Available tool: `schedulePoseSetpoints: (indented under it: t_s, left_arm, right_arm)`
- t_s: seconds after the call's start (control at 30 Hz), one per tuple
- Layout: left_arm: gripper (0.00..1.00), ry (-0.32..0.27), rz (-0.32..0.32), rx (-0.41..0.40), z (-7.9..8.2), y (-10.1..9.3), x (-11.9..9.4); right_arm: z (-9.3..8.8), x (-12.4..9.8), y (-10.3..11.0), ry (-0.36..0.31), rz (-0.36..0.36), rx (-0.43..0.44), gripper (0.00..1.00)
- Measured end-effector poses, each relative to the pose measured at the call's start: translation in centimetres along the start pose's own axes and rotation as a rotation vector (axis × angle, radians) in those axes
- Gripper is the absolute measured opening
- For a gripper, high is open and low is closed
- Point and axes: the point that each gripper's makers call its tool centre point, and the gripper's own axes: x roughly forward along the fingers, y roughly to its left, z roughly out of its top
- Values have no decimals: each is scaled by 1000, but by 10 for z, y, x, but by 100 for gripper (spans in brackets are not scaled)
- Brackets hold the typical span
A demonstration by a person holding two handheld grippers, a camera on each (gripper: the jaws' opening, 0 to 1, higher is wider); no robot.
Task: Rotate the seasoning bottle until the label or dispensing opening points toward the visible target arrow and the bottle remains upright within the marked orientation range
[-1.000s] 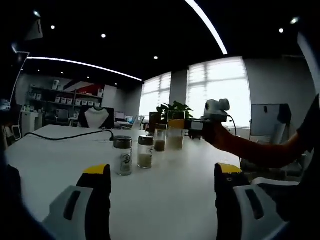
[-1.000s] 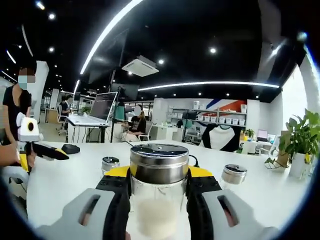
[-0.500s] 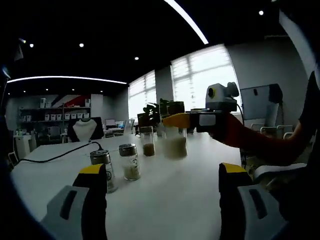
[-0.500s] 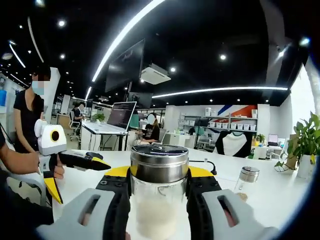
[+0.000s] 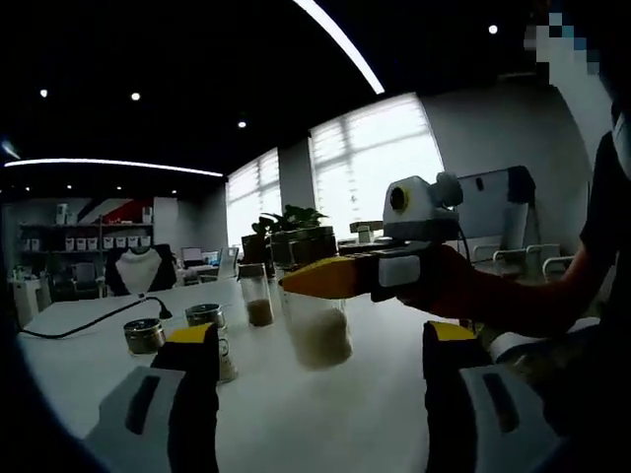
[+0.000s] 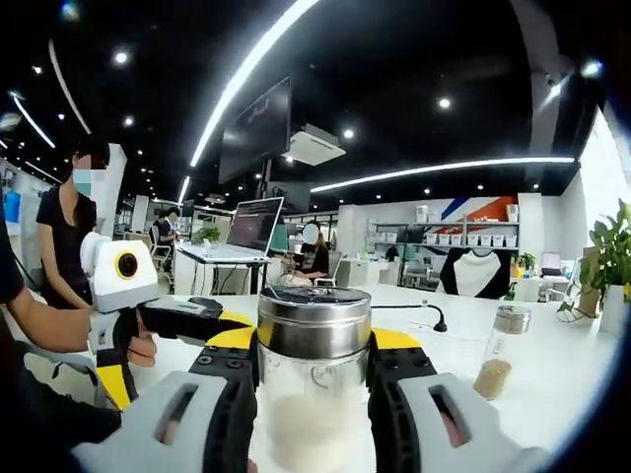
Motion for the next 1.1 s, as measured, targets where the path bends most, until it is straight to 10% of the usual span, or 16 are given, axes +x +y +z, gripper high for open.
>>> schedulePoseSetpoints:
  t_s: [0.77, 1.1]
  left_arm:
    - [62, 57, 38, -17, -19, -6, 7]
    - [51, 47, 124, -31, -21, 3, 5]
  right_arm:
    - [6, 11, 59, -27, 75, 113, 40]
    - [15, 12, 60, -109, -3, 131, 40]
